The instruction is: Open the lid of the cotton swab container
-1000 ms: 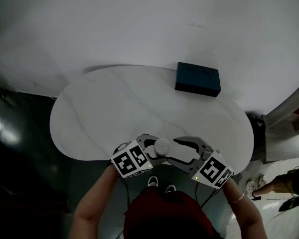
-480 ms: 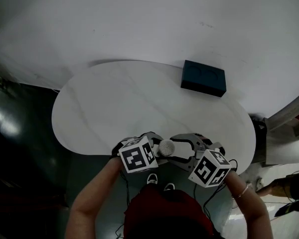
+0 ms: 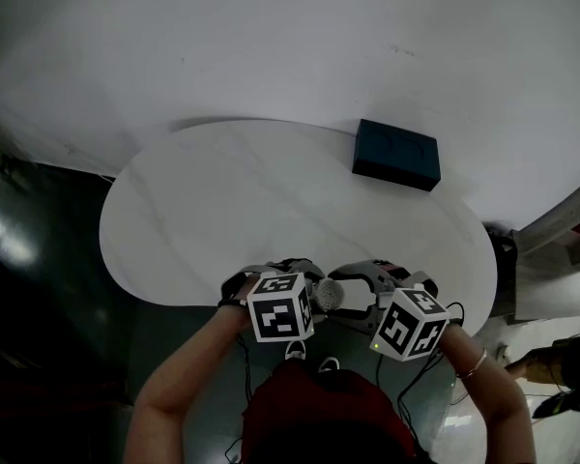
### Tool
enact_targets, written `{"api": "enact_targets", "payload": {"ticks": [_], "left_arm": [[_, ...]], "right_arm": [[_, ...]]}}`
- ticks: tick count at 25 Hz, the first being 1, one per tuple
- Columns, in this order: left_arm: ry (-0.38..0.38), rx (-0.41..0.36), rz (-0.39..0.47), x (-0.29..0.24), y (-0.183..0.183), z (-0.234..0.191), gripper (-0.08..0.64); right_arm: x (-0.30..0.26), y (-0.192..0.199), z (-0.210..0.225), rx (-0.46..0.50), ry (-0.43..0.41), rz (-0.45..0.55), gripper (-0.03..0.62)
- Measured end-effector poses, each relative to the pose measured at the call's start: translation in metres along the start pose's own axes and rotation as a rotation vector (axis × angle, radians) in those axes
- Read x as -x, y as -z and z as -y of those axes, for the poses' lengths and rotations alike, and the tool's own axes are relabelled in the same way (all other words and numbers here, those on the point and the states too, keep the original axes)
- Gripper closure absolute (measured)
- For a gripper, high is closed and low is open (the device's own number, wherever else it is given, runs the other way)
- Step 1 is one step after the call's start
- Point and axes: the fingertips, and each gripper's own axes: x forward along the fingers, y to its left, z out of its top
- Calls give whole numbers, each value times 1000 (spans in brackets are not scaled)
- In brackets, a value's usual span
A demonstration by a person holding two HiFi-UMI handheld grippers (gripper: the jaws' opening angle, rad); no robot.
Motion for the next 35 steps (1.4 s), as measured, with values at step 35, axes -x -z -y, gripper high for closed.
{"api": "enact_targets", "payload": {"ticks": [35], "left_arm": [[-85,-45,86,4,-1,-8,293]], "right_arm": [[8,-10,12,-206,-66,161,345]]}}
